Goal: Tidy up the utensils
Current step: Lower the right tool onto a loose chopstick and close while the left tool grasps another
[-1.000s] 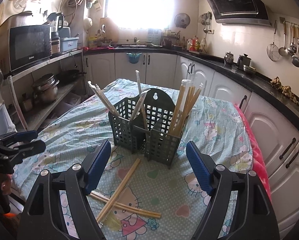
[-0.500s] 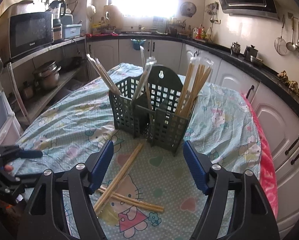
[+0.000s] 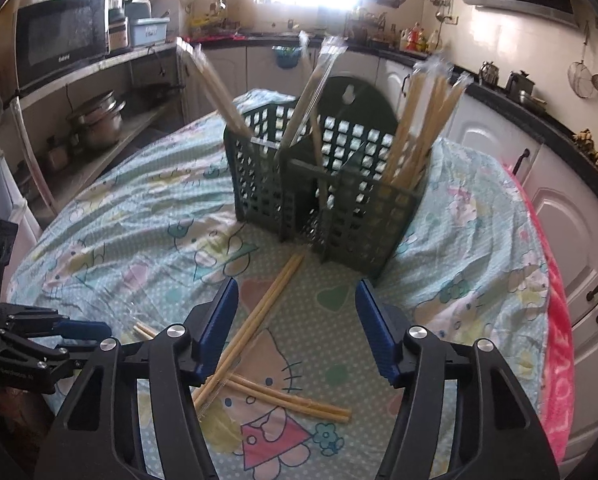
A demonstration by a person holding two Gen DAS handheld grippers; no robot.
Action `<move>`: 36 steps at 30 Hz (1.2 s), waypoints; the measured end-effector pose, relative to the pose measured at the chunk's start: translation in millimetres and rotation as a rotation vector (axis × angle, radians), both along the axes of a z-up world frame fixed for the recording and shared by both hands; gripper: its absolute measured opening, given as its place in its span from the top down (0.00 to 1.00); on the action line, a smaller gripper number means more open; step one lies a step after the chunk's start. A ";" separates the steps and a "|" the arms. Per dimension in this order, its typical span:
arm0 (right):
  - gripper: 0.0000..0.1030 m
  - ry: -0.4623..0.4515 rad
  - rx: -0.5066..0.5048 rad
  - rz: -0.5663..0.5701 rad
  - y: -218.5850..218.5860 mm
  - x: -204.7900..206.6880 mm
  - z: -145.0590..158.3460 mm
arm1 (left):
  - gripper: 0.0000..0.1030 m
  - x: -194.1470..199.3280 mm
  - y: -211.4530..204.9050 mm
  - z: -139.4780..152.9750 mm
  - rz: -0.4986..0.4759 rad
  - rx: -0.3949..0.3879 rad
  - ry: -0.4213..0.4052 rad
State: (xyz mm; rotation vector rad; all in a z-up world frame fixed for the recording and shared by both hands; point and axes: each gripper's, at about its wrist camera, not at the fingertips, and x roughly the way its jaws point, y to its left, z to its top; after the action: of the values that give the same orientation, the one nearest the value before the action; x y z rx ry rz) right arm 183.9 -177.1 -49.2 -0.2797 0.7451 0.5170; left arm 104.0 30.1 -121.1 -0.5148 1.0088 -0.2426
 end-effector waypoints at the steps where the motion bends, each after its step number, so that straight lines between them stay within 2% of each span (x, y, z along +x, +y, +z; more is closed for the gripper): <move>1: 0.45 0.008 -0.001 0.003 2.2 1.4 -2.8 | 0.54 1.5 -0.8 -0.1 0.001 0.003 -0.003; 5: 0.48 0.064 -0.001 0.007 9.6 13.5 -16.2 | 0.54 7.8 -0.2 -1.9 0.017 -0.010 -0.001; 12: 0.49 0.136 0.013 0.003 18.2 34.2 -29.1 | 0.61 21.3 0.6 -3.9 0.035 0.004 -0.009; 20: 0.56 0.217 0.032 -0.027 27.2 57.8 -47.0 | 0.80 27.3 1.9 -5.8 0.070 0.033 -0.012; 25: 0.63 0.272 0.074 -0.073 33.1 77.3 -56.1 | 0.84 27.6 4.4 -6.2 0.071 0.033 -0.021; 31: 0.65 0.296 0.057 -0.133 41.3 93.5 -62.1 | 0.90 28.6 11.3 -8.6 0.078 -0.001 -0.028; 33: 0.68 0.303 0.051 -0.150 42.8 97.6 -64.2 | 0.94 28.3 13.7 -9.5 0.084 -0.014 -0.033; 36: 0.73 0.308 0.035 -0.164 44.6 100.4 -66.2 | 0.95 27.2 16.1 -9.4 0.087 -0.029 -0.040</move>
State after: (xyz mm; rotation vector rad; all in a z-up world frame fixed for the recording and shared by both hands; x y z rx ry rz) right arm 284.3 -132.5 -115.4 -0.1043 1.0475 0.4209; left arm 131.2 46.2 -130.5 -0.5768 0.9428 -0.1898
